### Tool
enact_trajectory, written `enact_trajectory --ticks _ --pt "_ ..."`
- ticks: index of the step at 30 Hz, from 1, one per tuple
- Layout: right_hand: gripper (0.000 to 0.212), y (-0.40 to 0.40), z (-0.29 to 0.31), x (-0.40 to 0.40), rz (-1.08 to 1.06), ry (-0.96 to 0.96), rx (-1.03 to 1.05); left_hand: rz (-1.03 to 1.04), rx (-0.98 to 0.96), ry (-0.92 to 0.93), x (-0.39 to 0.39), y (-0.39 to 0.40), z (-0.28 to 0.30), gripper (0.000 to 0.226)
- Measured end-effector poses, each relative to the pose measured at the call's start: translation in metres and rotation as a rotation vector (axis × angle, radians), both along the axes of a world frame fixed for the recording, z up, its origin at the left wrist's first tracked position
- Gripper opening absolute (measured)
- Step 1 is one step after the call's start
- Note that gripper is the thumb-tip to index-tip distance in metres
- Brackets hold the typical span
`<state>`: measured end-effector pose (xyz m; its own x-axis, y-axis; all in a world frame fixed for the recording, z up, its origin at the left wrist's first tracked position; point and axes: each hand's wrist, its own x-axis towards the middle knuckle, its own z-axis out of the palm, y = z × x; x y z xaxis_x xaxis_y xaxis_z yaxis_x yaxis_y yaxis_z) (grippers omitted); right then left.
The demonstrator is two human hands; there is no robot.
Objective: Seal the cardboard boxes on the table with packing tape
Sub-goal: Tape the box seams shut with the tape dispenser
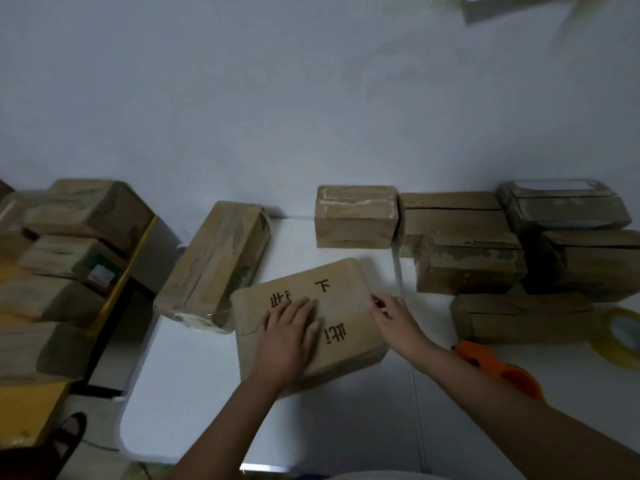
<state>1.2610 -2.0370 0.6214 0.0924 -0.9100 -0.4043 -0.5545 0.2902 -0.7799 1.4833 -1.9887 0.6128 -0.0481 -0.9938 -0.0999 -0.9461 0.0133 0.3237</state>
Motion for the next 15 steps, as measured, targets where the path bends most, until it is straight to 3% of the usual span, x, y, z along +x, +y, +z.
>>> enact_trajectory --ticks 9,15 --pt "0.041 0.026 0.0 0.028 0.284 -0.076 -0.031 0.188 -0.094 0.001 0.009 0.002 0.0 0.043" --pt "0.037 -0.014 -0.004 -0.035 0.098 0.017 -0.03 0.186 -0.106 0.087 -0.009 -0.034 0.004 0.04"
